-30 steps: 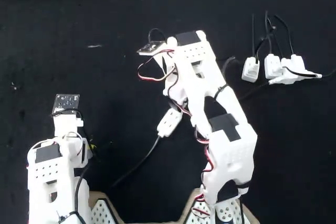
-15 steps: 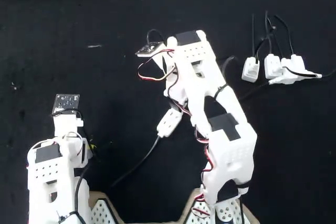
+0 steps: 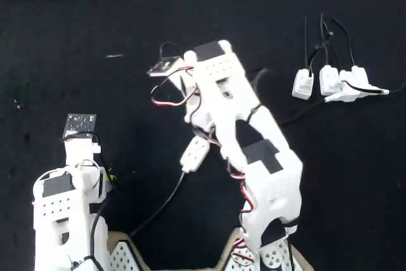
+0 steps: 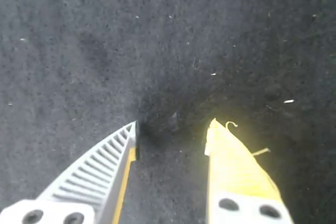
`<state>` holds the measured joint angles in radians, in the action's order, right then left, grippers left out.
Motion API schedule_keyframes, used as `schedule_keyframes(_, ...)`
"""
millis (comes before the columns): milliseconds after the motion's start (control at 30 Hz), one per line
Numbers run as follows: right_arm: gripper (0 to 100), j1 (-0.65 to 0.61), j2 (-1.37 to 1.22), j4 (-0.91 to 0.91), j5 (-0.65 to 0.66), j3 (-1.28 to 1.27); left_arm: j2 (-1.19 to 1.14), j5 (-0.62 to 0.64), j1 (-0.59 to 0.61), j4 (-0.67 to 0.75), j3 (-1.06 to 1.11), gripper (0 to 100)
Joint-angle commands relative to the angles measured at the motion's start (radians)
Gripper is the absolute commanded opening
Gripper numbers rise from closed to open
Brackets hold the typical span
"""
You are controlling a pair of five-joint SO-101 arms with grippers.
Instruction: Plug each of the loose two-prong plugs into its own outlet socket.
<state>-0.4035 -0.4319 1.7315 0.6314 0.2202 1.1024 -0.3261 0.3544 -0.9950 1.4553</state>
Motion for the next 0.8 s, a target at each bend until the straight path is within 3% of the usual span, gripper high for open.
schedule_keyframes(0, 1.0, -0.057, 0.004, 0.031, -0.009, 0.051, 0.008, -0.011, -0.007, 0.002, -0.018, 22)
schedule_keyframes(767, 1.0, -0.219, 0.005, 0.028, 0.017, -0.008, 0.008, -0.011, -0.007, 0.002, -0.018, 22)
